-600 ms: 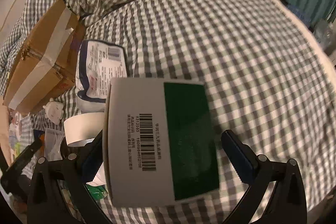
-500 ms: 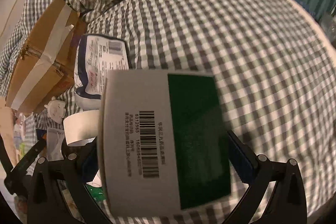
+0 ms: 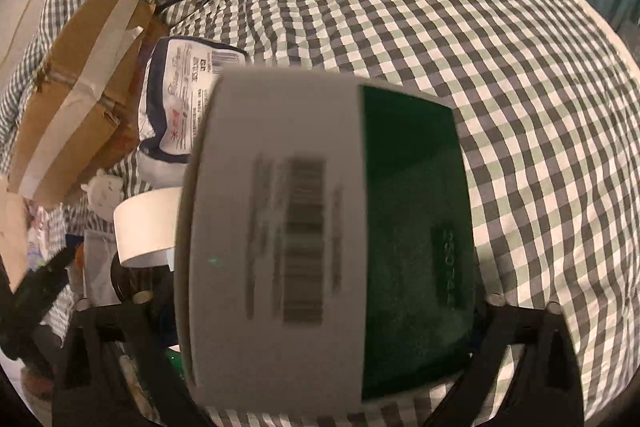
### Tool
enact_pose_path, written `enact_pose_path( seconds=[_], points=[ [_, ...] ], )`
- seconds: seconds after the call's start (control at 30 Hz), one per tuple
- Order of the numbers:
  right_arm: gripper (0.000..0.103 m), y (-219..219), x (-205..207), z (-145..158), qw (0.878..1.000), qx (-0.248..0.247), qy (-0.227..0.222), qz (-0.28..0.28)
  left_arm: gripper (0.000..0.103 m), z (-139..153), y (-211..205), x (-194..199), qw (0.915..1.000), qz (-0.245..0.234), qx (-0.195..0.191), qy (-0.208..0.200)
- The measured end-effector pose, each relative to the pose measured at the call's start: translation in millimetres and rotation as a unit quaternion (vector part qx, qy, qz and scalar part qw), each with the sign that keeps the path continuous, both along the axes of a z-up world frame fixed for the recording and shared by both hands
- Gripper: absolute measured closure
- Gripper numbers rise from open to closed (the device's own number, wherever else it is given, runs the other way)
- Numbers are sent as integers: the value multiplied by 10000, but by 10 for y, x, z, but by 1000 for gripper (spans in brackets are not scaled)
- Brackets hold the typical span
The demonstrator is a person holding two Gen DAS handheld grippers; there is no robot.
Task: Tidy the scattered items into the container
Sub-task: 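Hold the white-green medicine box in the right gripper while the left grasps the blue carton, then drop the medicine box and blue carton into the cardboard box with both grippers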
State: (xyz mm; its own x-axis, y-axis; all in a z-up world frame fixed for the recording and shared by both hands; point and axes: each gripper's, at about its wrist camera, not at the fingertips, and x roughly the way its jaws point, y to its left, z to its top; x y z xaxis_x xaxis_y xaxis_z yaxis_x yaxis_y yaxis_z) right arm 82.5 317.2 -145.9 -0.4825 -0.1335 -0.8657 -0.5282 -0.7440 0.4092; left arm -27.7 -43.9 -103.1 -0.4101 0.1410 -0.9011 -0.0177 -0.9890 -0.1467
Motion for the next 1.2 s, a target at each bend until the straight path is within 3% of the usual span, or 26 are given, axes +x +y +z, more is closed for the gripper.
enact_pose_path(
  seconds=[0.17, 0.3, 0.37, 0.43, 0.63, 0.8, 1.07, 1.2],
  points=[
    [13, -44, -20, 35, 9999, 121, -40, 54, 2, -6, -109, -67, 9998, 182, 75, -30],
    [14, -56, 0, 51, 9999, 141, -38, 39, 16, -117, -168, -121, 9995, 268, 173, -62],
    [17, -71, 10, 79, 9998, 183, -26, 59, 38, -111, -161, -158, 9995, 304, 54, -45],
    [19, -103, 21, 130, 9996, 274, -16, 64, 79, -157, -180, -194, 9994, 289, 72, -194],
    [19, -177, 70, 404, 9981, 591, 158, 41, 83, -161, -108, -139, 9998, -60, 44, -178],
    [19, -258, 123, 704, 9968, 718, 354, 52, 83, 51, 12, -2, 9992, -358, -123, 103],
    [19, -632, 79, 1416, 9905, 1084, 772, 334, 83, 732, 145, 122, 9923, -668, -595, 854],
    [19, -829, -120, 1927, 9828, 1303, 1221, 479, 83, 1096, 153, 47, 9892, -801, -537, 1106]
  ],
)
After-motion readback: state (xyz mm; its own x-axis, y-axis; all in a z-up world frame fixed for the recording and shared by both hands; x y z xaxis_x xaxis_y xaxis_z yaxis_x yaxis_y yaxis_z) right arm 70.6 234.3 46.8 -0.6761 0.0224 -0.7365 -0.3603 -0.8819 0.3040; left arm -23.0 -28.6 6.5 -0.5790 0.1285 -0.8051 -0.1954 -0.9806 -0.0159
